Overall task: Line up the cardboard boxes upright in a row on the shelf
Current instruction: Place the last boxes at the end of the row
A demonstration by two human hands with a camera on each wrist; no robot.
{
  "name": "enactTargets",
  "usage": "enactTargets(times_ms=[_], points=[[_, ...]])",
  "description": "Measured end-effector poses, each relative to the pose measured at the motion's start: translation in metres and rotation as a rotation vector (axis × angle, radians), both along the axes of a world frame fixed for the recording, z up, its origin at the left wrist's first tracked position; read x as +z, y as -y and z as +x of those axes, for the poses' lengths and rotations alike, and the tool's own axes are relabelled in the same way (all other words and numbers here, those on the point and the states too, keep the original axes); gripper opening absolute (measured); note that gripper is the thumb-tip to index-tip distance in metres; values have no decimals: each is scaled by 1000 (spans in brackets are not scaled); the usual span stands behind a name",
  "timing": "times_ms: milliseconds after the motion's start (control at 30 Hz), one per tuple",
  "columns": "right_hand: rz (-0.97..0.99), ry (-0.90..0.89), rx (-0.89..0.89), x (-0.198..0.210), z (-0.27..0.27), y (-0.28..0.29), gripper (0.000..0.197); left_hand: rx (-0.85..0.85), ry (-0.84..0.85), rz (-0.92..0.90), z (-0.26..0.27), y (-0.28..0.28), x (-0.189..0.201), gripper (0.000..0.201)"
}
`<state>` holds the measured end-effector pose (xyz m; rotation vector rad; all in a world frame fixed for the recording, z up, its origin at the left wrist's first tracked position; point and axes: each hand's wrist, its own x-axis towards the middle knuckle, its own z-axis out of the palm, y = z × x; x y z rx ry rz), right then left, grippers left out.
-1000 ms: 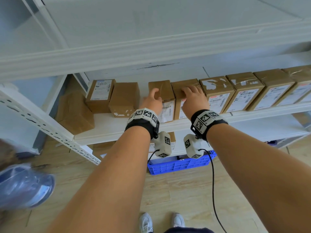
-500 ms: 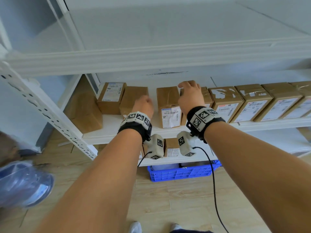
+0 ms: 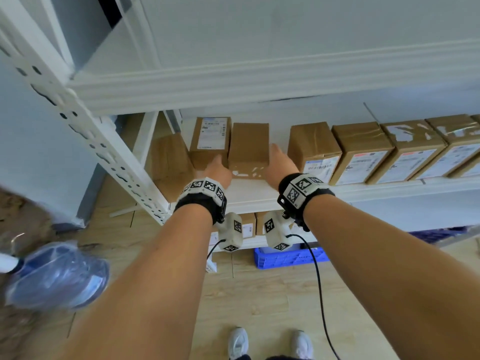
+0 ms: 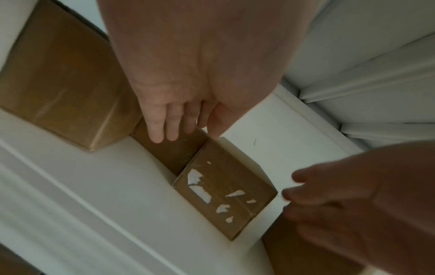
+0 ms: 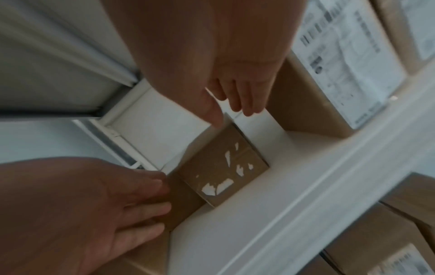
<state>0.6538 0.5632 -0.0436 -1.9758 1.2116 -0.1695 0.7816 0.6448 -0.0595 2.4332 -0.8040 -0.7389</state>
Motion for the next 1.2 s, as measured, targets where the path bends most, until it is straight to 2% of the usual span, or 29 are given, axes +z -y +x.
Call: enactTargets(times_ms=[33,67,100,133,167,300,400,433,467,533,600,667,900,1100,1200], points=[[42,-71,-8,-2,5,-4,60,-19,-15,8,-1,1,-1,51],[0,-199,12,-3,8,-9,58,-37,-23,19,-3,3,-2,52],[-173,-417,174,-8,9,-14,55,-64,-22,26,-3,4,-6,50],[-256,-529,255,-9,12,-15,51,-92,-19,29,-4,5,-9,47],[-264,-540,273,-10,15,-16,48,-106,-15,27,-5,6,-12,43],[-244,-474,216,-11,17,-17,42,-109,-19,-26,-4,0,-12,45],[-46,-336,45,-13,15,-15,43,-96,-46,-98,-1,-7,-8,44],[-109,-383,8,-11,13,-15,37,-82,-55,-121,-1,-9,-8,41],[-125,-335,38,-14,9,-17,32,-65,-64,-139,-1,-10,-6,37],[76,46,-219,-4,7,-13,42,-14,-81,-178,-2,-11,-3,32],[-12,3,-137,2,0,-7,50,42,-111,-231,-1,-11,3,36],[17,-13,-76,6,-7,-1,50,86,-143,-290,0,-10,11,44],[4,80,7,12,-13,8,58,118,-252,-385,3,-16,26,64],[-26,149,-14,13,-10,4,50,126,-245,-432,-2,-26,26,42],[22,194,-57,15,-10,3,37,154,-248,-451,2,-25,27,36]])
